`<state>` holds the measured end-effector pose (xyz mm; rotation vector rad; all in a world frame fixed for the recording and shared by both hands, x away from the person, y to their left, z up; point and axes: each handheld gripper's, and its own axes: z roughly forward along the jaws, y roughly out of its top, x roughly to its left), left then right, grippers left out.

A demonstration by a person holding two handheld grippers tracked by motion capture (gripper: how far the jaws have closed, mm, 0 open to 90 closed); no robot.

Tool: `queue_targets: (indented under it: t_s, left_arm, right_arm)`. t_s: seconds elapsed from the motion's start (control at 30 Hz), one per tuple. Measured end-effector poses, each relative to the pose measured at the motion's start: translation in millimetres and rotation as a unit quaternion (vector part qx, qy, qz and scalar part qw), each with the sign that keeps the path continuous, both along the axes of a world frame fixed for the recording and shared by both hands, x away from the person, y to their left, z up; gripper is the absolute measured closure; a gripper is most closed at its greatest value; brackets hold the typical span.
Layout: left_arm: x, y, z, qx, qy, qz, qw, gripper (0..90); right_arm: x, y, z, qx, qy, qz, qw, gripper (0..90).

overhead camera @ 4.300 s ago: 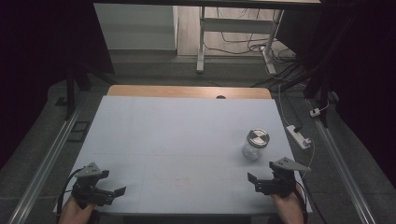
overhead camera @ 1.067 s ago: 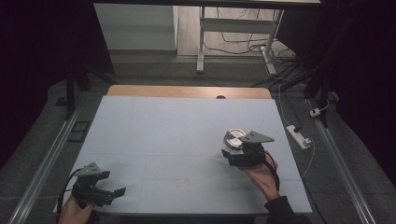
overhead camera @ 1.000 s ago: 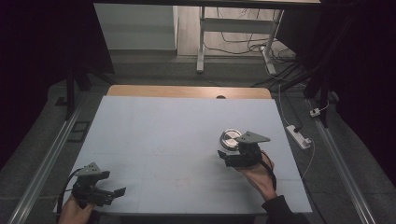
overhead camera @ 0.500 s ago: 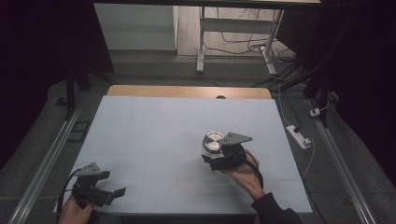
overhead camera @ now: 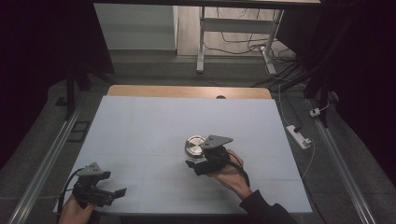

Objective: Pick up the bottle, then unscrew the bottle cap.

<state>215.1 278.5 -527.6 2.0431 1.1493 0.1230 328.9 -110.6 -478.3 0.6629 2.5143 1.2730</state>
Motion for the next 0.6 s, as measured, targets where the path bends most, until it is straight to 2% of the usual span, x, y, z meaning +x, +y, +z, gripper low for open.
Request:
queue_targets:
  t_s: [0.13,0.37,0.43,0.47,0.5,0.53,0.6]
  left_arm:
    - [-0.2,0.5,0.1,-0.003,0.000,-0.001,1.0000,0.0]
    - [-0.5,-2.3,1.2,-0.002,-0.004,-0.016,0.9999,0.0]
    - [0.4,-5.0,2.2,-0.020,-0.015,-0.031,0.9992,0.0]
    - [0.4,-5.0,2.2,-0.020,-0.015,-0.031,0.9992,0.0]
    - [1.1,-8.2,4.1,-0.029,-0.023,-0.046,0.9982,0.0]
    - [1.1,-8.2,4.1,-0.029,-0.023,-0.046,0.9982,0.0]
    - [1.8,-11.9,7.1,-0.026,-0.035,-0.059,0.9973,0.0]
  right_arm:
    - [-4.3,11.8,-1.1,-0.002,0.001,0.020,0.9998,14.9]
    - [-4.4,10.7,-1.3,-0.001,0.002,0.025,0.9997,14.9]
    - [-3.9,10.1,-1.3,0.002,0.005,0.026,0.9996,14.9]
    - [-3.8,10.0,-1.3,0.002,0.006,0.027,0.9996,14.9]
    - [-4.0,10.0,-1.2,0.003,0.007,0.028,0.9996,14.9]
    - [-4.2,10.1,-1.0,0.002,0.006,0.030,0.9995,14.9]
    - [-4.6,10.2,-0.8,0.001,0.004,0.032,0.9995,14.9]
